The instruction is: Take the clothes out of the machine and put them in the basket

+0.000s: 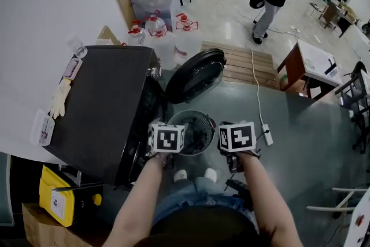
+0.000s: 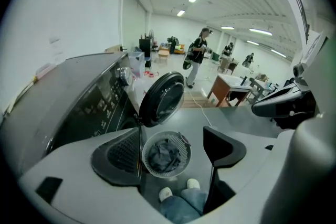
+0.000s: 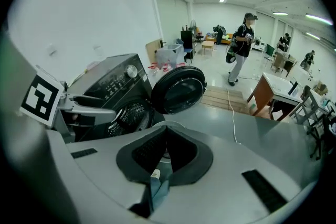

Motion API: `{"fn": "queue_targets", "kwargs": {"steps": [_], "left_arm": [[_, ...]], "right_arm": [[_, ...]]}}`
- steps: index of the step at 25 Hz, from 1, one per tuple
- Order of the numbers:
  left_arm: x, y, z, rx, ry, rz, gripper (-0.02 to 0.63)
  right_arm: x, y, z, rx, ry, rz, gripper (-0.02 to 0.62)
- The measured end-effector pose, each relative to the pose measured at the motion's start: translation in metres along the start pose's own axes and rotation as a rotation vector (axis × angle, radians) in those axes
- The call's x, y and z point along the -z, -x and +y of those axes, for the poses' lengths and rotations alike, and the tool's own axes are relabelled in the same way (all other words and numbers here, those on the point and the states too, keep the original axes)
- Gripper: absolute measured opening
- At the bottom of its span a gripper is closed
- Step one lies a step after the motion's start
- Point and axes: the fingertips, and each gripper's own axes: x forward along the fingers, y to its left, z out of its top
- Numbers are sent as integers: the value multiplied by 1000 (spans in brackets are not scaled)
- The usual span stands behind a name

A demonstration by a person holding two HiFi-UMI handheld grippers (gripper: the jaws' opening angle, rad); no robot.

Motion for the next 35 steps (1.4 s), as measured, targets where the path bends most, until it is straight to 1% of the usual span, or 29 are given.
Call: {"fn": "queue_targets", "kwargs": {"steps": [3,5,9,11,14,16,19,21,24,25,26,27,28,31,33,35], "left_arm": [[-10,10,-1,1,-9,-51,380],[-15,15,2,-10,-17,-70,377],[-17,26,4,-18,-20,-94,373],[-26,34,3,-6,-24,-141,368],[-44,50,4,12,-55,-227,359],[-55,63,8,13,-97,-281,354],[-72,86,13,19,-176,-369,338],[-82,101,16,27,-218,-427,304],[-98,126,19,33,-262,-526,216],[-103,137,20,31,-283,-568,178],[-108,149,20,26,-302,-618,123],[-113,161,20,23,-316,-672,39],[-118,174,20,29,-325,-723,12],[-128,209,13,71,-343,-862,5],[-132,230,10,65,-375,-937,3],[-132,247,8,45,-400,-989,3]], "right_arm": [[-2,8,4,-15,-36,-26,2],[-3,10,8,-24,-56,-36,2],[1,19,8,-2,-23,-33,2],[-4,25,7,2,-22,-55,2],[-19,37,16,-23,-25,-135,2],[-32,49,25,-38,-6,-216,2],[-52,74,37,-36,39,-351,2],[-64,94,46,-24,78,-444,2],[-81,126,58,25,150,-591,2],[-85,136,63,44,173,-637,2],[-89,146,67,62,198,-680,2],[-92,157,72,79,224,-719,2],[-95,167,76,93,250,-755,2],[-104,196,87,122,307,-853,2],[-108,211,94,127,328,-906,2],[-110,223,99,123,346,-948,2]]}}
